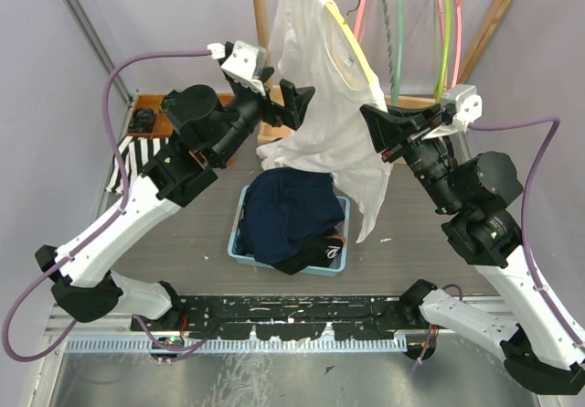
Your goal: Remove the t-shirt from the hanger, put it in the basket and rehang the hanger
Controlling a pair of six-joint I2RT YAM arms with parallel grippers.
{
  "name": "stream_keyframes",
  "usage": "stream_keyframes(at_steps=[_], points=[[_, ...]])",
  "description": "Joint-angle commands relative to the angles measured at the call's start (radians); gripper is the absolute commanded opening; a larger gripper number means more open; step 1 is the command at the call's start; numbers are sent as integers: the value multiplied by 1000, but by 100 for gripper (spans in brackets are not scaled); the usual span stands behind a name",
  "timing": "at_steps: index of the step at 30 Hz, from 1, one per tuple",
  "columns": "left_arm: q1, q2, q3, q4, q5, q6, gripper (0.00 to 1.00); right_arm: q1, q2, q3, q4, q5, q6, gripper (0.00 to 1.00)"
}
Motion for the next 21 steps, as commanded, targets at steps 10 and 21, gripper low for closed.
stream_keyframes(at_steps=[10,21], points=[[109,99,135,100,102,-47,98,-3,-92,-85,149,-55,28,1],[164,203,228,81,197,-94,98,-2,-93,-109,148,-69,33,1]])
